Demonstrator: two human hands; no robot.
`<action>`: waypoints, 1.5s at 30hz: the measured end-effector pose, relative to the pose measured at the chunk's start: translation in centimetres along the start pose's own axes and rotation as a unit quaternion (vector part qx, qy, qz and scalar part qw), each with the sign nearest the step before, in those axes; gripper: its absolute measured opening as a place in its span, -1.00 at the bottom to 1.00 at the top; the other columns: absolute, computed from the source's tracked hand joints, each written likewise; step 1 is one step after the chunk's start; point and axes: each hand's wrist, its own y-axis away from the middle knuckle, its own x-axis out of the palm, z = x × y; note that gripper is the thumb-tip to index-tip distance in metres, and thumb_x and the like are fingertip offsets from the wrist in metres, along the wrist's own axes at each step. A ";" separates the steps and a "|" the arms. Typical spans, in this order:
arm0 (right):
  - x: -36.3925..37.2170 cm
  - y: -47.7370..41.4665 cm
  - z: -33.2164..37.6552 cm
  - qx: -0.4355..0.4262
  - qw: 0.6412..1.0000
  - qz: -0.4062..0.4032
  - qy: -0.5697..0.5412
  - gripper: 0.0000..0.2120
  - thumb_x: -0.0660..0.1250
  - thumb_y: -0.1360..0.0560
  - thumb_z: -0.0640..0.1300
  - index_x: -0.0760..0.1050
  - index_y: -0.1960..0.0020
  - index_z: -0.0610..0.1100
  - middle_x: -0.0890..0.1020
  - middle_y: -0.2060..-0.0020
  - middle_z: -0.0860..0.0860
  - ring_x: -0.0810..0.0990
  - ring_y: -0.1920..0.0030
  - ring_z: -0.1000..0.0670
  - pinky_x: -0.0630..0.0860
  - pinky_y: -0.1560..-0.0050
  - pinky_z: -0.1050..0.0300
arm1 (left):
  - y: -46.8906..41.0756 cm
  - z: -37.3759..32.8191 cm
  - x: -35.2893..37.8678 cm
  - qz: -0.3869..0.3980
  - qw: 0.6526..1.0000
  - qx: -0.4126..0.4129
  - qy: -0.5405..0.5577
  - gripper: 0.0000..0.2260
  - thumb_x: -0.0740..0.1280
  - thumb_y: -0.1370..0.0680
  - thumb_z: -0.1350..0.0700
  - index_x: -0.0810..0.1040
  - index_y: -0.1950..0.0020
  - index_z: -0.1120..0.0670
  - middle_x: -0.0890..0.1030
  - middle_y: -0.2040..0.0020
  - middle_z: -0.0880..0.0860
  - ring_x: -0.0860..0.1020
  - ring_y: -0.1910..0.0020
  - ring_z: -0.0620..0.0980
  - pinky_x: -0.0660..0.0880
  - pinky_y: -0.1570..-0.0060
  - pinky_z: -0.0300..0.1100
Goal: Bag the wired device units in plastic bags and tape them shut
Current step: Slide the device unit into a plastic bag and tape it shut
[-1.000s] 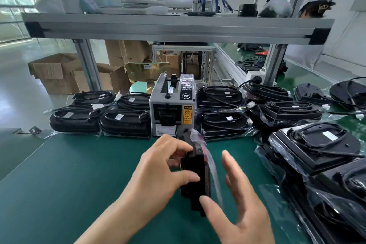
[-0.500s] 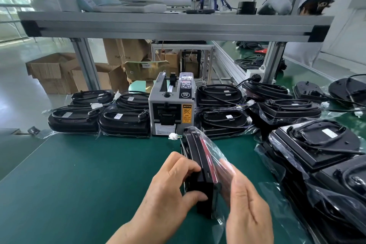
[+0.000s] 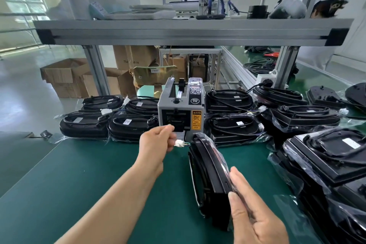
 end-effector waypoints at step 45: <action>-1.5 -0.7 1.1 0.127 0.974 0.096 -0.161 -0.37 0.27 -0.57 -0.42 0.61 -0.09 0.37 0.64 -0.14 0.35 0.52 -0.26 0.33 0.40 -0.12 0.55 | 10.6 -1.8 0.9 0.315 0.929 0.058 -0.184 -0.82 0.46 -0.48 0.23 0.60 0.32 0.11 0.57 0.42 -0.10 0.44 0.50 -0.25 0.35 0.42 -0.47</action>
